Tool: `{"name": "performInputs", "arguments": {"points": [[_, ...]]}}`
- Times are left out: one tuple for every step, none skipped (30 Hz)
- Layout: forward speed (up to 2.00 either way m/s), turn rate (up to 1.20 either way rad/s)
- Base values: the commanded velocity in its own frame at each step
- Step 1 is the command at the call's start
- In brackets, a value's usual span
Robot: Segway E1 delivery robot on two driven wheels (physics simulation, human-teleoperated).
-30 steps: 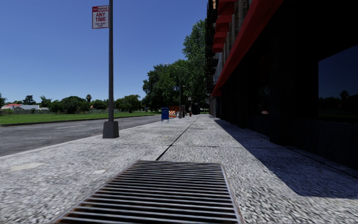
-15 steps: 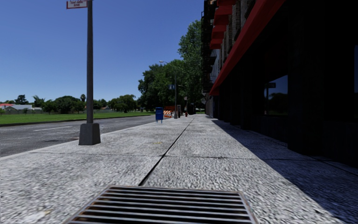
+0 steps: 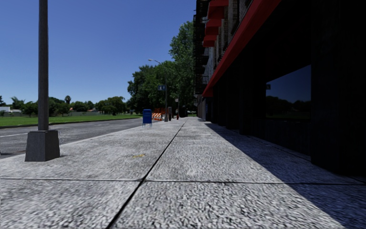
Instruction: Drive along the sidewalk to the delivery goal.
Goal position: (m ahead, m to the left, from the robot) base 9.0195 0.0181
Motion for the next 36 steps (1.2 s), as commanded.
{"name": "performInputs", "arguments": {"points": [[2.00,-0.13],[2.00,-0.13],[2.00,-0.13],[2.00,-0.12],[2.00,-0.04],[2.00,0.00],[2.00,0.00],[2.00,0.00],[2.00,0.00],[2.00,0.00],[2.00,0.00],[2.00,0.00],[2.00,0.00],[2.00,0.00],[2.00,0.00],[2.00,0.00],[2.00,0.00],[2.00,0.00],[2.00,0.00],[2.00,0.00],[2.00,0.00],[2.00,0.00],[2.00,0.00],[2.00,0.00],[2.00,0.00],[2.00,0.00],[2.00,0.00],[2.00,0.00],[2.00,0.00],[2.00,0.00],[2.00,0.00],[2.00,0.00],[2.00,0.00],[2.00,0.00],[2.00,0.00],[2.00,0.00]]}}
